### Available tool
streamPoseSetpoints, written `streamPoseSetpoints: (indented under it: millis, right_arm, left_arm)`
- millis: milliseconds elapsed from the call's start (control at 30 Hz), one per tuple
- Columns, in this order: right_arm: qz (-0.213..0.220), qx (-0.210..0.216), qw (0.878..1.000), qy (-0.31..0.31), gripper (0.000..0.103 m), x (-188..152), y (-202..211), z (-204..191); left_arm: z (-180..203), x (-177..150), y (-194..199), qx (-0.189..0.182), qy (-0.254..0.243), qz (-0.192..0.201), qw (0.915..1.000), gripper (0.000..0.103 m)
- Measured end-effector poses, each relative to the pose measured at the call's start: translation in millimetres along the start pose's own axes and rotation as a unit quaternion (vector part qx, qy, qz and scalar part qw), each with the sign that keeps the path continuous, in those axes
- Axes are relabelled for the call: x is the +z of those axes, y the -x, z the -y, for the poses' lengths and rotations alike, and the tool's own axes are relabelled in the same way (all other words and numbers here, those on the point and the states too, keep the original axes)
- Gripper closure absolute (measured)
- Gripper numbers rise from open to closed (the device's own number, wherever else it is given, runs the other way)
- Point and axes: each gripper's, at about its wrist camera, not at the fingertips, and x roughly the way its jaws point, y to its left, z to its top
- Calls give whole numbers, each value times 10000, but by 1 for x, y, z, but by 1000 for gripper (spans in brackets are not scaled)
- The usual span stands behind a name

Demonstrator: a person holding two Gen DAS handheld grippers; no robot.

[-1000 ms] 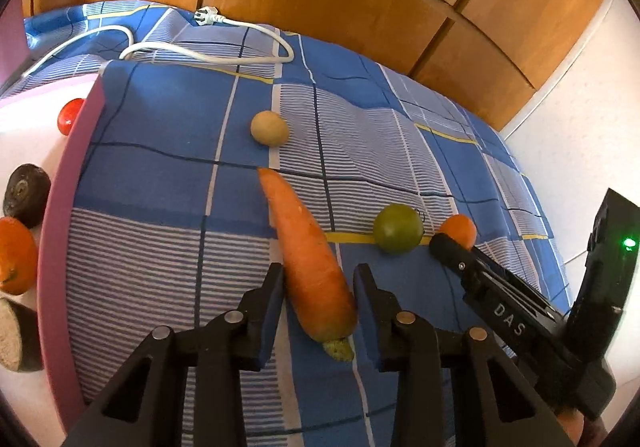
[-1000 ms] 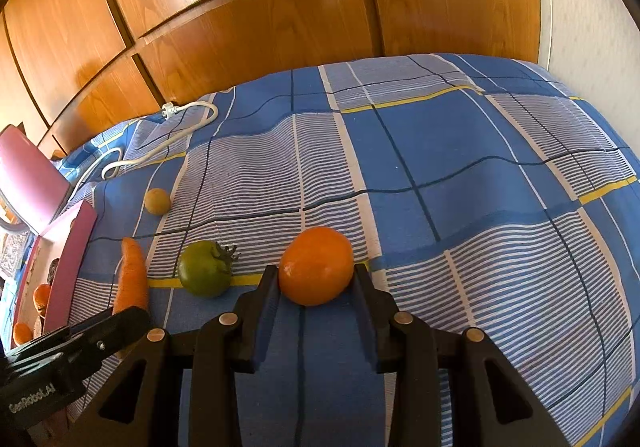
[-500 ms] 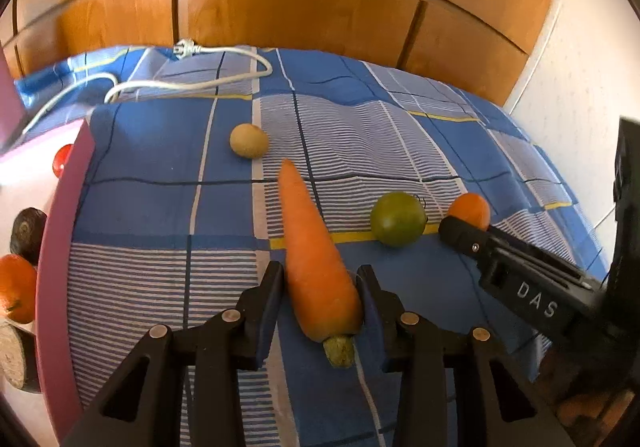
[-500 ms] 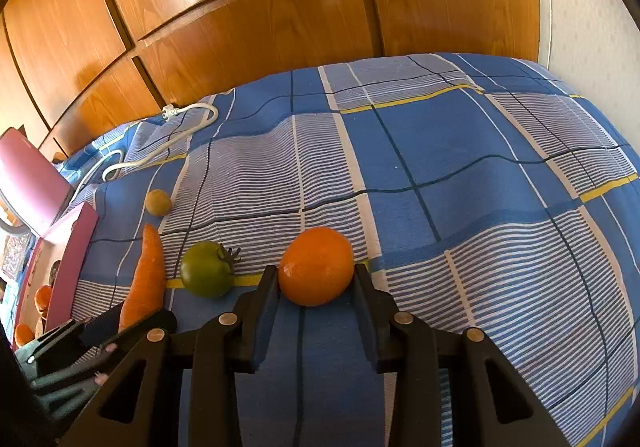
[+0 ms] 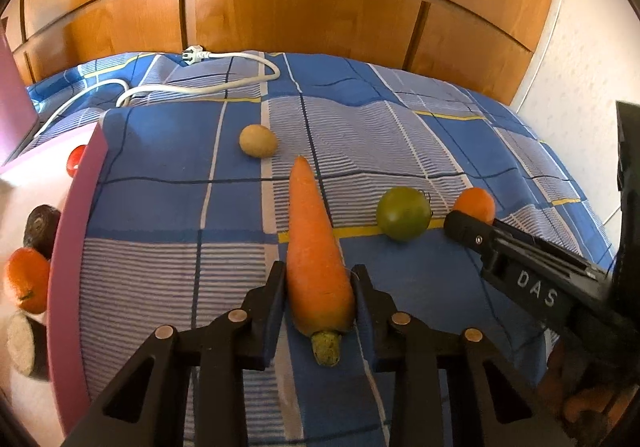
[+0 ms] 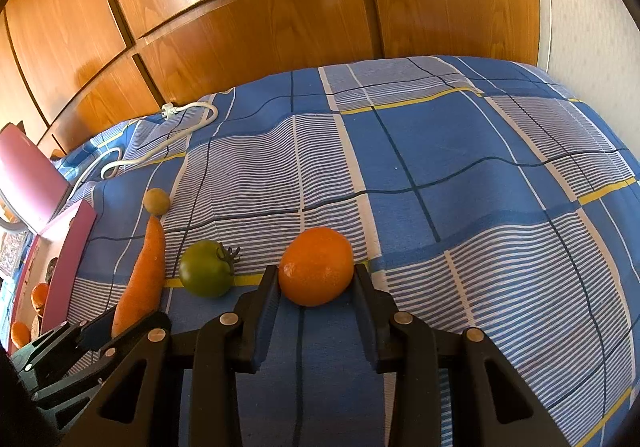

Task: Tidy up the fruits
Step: 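Grasp the carrot with the left tool while the right tool holds the orange, then lift the carrot with the left tool while the right tool holds the orange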

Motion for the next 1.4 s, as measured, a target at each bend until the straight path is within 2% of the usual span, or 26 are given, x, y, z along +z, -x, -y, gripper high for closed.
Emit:
streamPoseSetpoints:
  millis: [267, 833, 1400]
  right_arm:
    - [-42, -62, 9999, 99, 67, -5, 5, -3]
    - [-8, -197, 9978, 633, 67, -45, 35, -18]
    - [-160, -5, 9976, 680, 68, -63, 53, -29]
  left_arm:
    - [-1, -16, 15, 33, -17, 8, 10000, 71]
    - [-7, -38, 35, 70, 21, 3, 10000, 71]
    - [-4, -50, 51, 104, -35, -43, 9999, 71]
